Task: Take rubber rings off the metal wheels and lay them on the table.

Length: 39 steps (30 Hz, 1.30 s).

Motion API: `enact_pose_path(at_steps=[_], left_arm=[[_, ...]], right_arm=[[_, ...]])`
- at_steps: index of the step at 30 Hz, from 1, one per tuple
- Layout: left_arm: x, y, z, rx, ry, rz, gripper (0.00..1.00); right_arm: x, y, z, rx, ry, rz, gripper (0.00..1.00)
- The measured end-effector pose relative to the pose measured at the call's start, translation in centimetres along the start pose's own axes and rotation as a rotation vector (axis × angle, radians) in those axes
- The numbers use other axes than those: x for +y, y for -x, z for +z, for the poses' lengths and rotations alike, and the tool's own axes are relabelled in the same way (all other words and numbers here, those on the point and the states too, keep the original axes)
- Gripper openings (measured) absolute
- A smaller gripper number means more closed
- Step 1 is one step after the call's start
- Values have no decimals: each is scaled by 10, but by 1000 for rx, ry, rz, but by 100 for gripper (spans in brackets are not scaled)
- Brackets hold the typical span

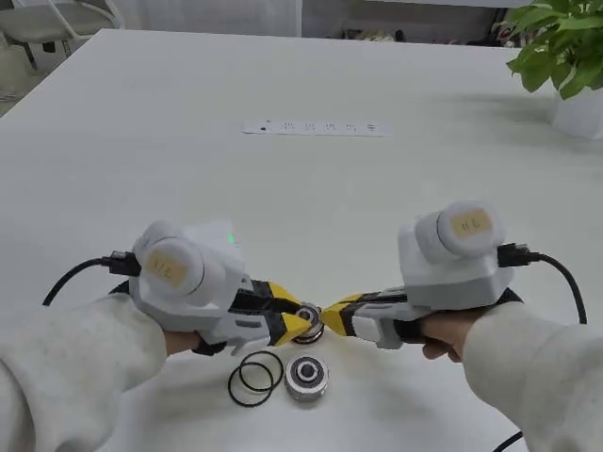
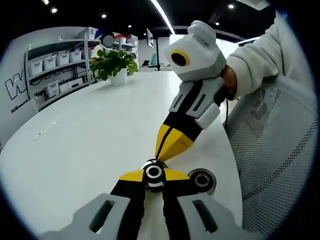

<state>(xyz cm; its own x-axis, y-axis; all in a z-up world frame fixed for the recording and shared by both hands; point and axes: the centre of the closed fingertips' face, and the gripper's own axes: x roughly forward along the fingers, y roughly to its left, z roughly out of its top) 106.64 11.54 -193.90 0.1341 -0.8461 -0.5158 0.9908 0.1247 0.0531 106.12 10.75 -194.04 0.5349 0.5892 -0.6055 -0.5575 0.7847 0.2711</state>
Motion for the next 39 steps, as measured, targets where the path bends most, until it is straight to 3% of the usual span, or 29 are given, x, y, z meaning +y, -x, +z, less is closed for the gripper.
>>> enact_pose_path(at_steps=[14, 15, 16, 18, 19, 22, 30, 34, 39], left_arm=[[-1, 1, 0, -4, 6, -2, 7], [-1, 1, 0, -4, 7, -2, 7], [-1, 1, 0, -4, 7, -2, 7], [-1, 1, 0, -6, 10, -1, 7], [-1, 1, 0, -9, 13, 0, 7], [0, 1, 0, -16, 18, 0, 7], [0, 0, 0, -3, 26, 2, 7], [-6, 3, 1, -8, 88, -47, 14], [-4, 10, 6, -20, 80, -53, 14]], right_arm=[[10, -1, 6, -21, 15, 35, 0], [14, -1, 9, -33, 25, 54, 0], [21, -1, 18, -81, 29, 90, 0], [21, 1, 23, -76, 29, 64, 0], [19, 0, 20, -62, 66, 45, 0], [19, -2, 15, -48, 63, 55, 0], [8, -3, 8, -18, 43, 21, 0], [7, -3, 8, -15, 45, 19, 0], [5, -2, 10, -22, 30, 18, 0]])
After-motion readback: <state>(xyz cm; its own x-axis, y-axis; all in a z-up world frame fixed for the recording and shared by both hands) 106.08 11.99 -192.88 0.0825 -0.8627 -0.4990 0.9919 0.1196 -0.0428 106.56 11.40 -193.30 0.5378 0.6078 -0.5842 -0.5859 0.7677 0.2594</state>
